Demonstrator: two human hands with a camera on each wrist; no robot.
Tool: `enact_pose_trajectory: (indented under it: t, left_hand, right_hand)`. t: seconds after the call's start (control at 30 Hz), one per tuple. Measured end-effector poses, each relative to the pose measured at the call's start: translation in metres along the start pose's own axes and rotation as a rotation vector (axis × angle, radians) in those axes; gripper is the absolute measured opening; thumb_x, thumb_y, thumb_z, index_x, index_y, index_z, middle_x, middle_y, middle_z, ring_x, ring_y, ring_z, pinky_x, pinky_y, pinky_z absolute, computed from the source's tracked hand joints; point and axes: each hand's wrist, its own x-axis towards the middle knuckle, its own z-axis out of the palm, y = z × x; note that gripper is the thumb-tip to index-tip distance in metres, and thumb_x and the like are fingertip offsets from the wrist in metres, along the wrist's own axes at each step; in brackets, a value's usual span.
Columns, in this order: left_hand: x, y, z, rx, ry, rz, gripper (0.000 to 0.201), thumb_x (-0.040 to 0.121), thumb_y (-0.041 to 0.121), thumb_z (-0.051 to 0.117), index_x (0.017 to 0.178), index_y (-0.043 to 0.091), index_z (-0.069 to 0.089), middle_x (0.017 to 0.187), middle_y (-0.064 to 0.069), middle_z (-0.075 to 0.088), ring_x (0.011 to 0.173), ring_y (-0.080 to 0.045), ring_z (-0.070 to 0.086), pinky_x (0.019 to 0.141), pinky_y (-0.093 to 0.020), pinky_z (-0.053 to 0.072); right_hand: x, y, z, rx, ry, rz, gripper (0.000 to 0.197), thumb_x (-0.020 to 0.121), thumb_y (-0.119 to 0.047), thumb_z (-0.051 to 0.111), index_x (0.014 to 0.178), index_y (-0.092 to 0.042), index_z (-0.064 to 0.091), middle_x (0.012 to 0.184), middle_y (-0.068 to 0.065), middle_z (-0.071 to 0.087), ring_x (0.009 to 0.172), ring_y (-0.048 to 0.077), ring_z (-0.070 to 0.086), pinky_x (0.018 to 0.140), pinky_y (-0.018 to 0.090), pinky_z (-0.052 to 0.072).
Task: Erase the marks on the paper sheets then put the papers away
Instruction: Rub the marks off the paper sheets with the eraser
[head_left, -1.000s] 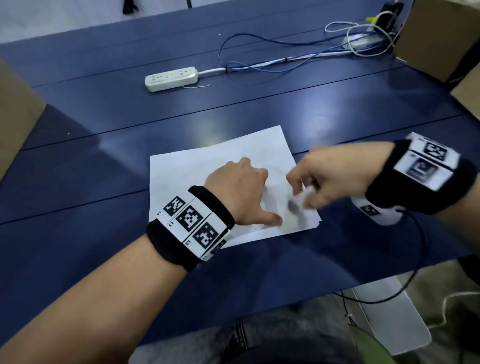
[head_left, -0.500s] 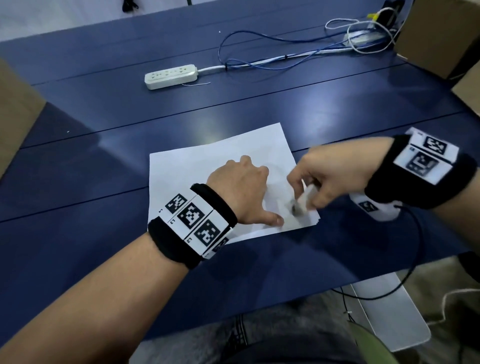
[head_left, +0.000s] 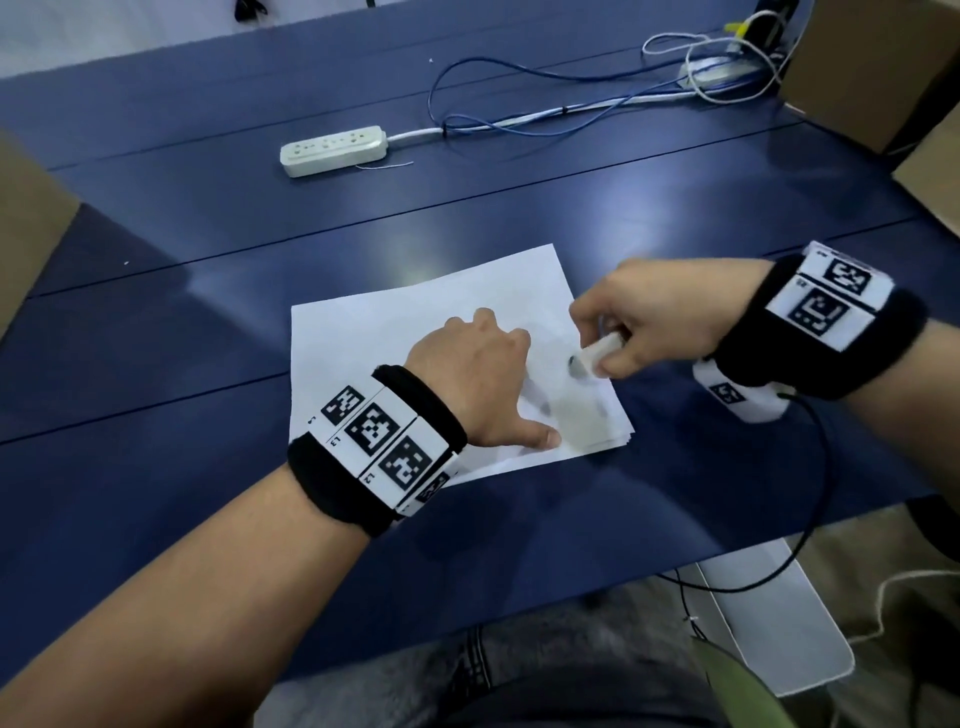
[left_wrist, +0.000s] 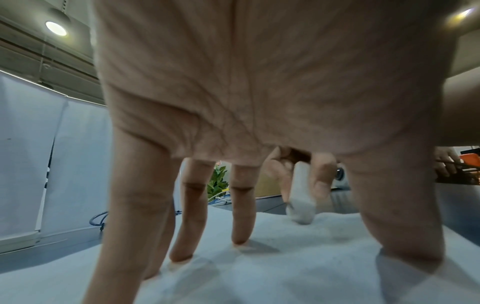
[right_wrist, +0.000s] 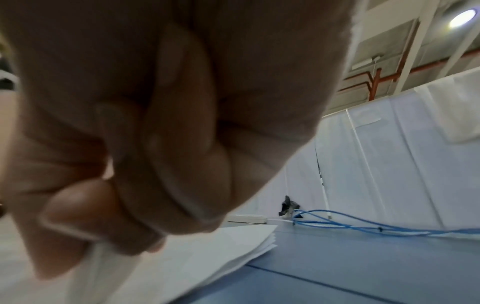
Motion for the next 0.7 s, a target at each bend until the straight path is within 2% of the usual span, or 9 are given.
enact_pose_trajectory:
  t: [0.07,0.13,0.23,0.3,0.37,0.5,0.53,0.6,0.7]
  left_hand:
    - [0.0,0.0,0.001,0.01,0.005,0.002,0.085,0.065,0.084,0.061,0.12,0.02,0.05,0.114,-0.007,0.047,0.099,-0.027,0.052,0.075,-0.037,0.046]
    - [0.0,-0.001,0.001,0.015,0.012,0.002,0.085,0.064,0.085,0.06,0.119,0.021,0.051,0.114,-0.006,0.048,0.099,-0.027,0.053,0.072,-0.035,0.042]
    - [0.0,-0.001,0.001,0.026,0.012,0.011,0.086,0.066,0.086,0.058,0.123,0.022,0.049,0.117,-0.006,0.048,0.101,-0.027,0.054,0.073,-0.034,0.039]
    - [-0.001,-0.001,0.001,0.028,0.011,0.01,0.085,0.067,0.085,0.057,0.124,0.023,0.049,0.118,-0.005,0.048,0.103,-0.026,0.054,0.074,-0.034,0.039]
    - [-0.002,-0.001,0.001,0.036,0.012,0.007,0.084,0.067,0.085,0.056,0.124,0.024,0.049,0.118,-0.005,0.048,0.102,-0.025,0.054,0.073,-0.033,0.038]
    - [-0.002,-0.001,0.001,0.033,0.016,0.002,0.086,0.066,0.087,0.057,0.123,0.023,0.05,0.116,-0.005,0.048,0.099,-0.025,0.053,0.07,-0.034,0.037]
    - [-0.001,-0.001,0.001,0.034,0.016,0.003,0.086,0.066,0.086,0.056,0.122,0.022,0.05,0.116,-0.005,0.048,0.099,-0.025,0.053,0.07,-0.034,0.037]
    - [-0.002,-0.001,0.001,0.039,0.015,0.008,0.085,0.067,0.086,0.056,0.122,0.023,0.049,0.116,-0.005,0.048,0.1,-0.026,0.053,0.071,-0.034,0.038]
    - [-0.002,-0.001,0.001,0.043,0.018,0.008,0.084,0.067,0.086,0.055,0.122,0.023,0.049,0.117,-0.005,0.048,0.099,-0.025,0.054,0.072,-0.034,0.039]
  right_hand:
    - [-0.009,-0.01,0.004,0.069,-0.137,-0.062,0.014,0.074,-0.023,0.077,0.078,-0.025,0.064,0.056,-0.005,0.061,0.05,0.008,0.05,0.05,0.017,0.041]
    - [-0.01,-0.016,0.004,0.108,-0.237,-0.1,0.014,0.074,-0.021,0.079,0.082,-0.025,0.068,0.052,-0.006,0.058,0.048,0.007,0.047,0.048,0.015,0.036]
    - [0.016,-0.006,-0.004,-0.009,-0.116,-0.068,0.016,0.076,-0.03,0.078,0.088,-0.027,0.068,0.058,-0.001,0.062,0.052,0.004,0.051,0.05,0.014,0.037]
    - [0.03,0.001,-0.008,-0.041,-0.002,-0.018,0.019,0.077,-0.037,0.075,0.088,-0.025,0.065,0.061,0.001,0.065,0.056,0.0,0.054,0.056,0.021,0.039]
    - [0.03,0.001,-0.007,-0.043,0.031,-0.004,0.02,0.078,-0.037,0.075,0.087,-0.023,0.063,0.059,0.0,0.064,0.056,0.0,0.054,0.055,0.024,0.038]
    - [0.0,-0.016,0.004,0.082,-0.281,-0.081,0.015,0.074,-0.026,0.078,0.079,-0.025,0.065,0.057,0.001,0.063,0.047,0.007,0.047,0.049,0.02,0.039]
    - [-0.002,-0.018,0.005,0.091,-0.319,-0.094,0.015,0.074,-0.025,0.078,0.079,-0.026,0.065,0.056,0.0,0.062,0.048,0.009,0.048,0.049,0.02,0.039]
    - [0.008,-0.012,0.001,0.03,-0.243,-0.081,0.016,0.074,-0.027,0.079,0.084,-0.028,0.067,0.057,0.001,0.063,0.05,0.01,0.052,0.052,0.021,0.041]
    - [0.029,0.002,-0.007,-0.057,-0.013,-0.016,0.02,0.076,-0.035,0.077,0.091,-0.025,0.066,0.062,0.001,0.066,0.057,0.007,0.056,0.058,0.026,0.043]
